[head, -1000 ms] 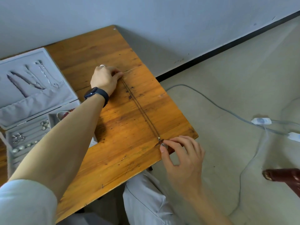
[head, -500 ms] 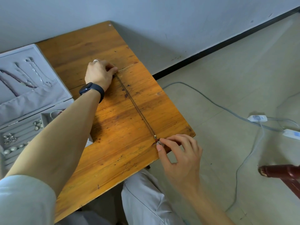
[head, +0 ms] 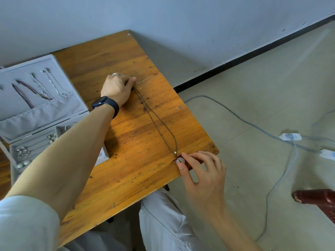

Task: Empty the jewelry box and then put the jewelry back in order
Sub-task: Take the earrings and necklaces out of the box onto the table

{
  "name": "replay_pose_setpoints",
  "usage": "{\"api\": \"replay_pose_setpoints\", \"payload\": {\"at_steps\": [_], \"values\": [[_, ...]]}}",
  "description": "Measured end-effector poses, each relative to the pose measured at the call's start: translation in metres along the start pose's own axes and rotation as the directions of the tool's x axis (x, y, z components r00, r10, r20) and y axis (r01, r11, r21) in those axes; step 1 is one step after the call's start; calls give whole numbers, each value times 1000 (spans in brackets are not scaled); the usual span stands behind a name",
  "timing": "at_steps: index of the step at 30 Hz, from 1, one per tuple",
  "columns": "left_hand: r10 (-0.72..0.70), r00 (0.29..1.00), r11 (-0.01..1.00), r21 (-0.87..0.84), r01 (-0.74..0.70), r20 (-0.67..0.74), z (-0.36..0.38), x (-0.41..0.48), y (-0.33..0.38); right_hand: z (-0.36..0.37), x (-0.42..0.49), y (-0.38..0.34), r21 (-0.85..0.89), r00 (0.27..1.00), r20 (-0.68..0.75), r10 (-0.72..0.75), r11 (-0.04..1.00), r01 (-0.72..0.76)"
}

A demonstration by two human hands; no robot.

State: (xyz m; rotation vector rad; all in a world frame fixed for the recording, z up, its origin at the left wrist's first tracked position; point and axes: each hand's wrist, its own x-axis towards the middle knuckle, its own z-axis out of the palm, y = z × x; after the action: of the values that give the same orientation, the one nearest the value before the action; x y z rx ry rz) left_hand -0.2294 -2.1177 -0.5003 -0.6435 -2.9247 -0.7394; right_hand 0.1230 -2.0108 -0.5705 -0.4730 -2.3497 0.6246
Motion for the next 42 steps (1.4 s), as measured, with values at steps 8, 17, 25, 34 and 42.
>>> {"api": "replay_pose_setpoints", "payload": {"at_steps": [8,17,25,34,42], "values": [[-8,991,991,137,-11,134,-44,-57,26,-24,24,-13,7,994,87,-73,997,72],[-14,999,991,132,8,43,-94,-177,13,-36,60,-80,57,920,305,-247,969,241],[-154,983,974,154,168,-95,-125,-272,-39,-7,66,-145,104,802,436,-407,909,405],[-356,919,921,103,376,-172,-136,-289,-108,35,87,-209,114,672,528,-520,827,551],[-390,917,916,72,396,-84,-114,-270,-137,84,147,-258,40,661,546,-515,804,593]]}}
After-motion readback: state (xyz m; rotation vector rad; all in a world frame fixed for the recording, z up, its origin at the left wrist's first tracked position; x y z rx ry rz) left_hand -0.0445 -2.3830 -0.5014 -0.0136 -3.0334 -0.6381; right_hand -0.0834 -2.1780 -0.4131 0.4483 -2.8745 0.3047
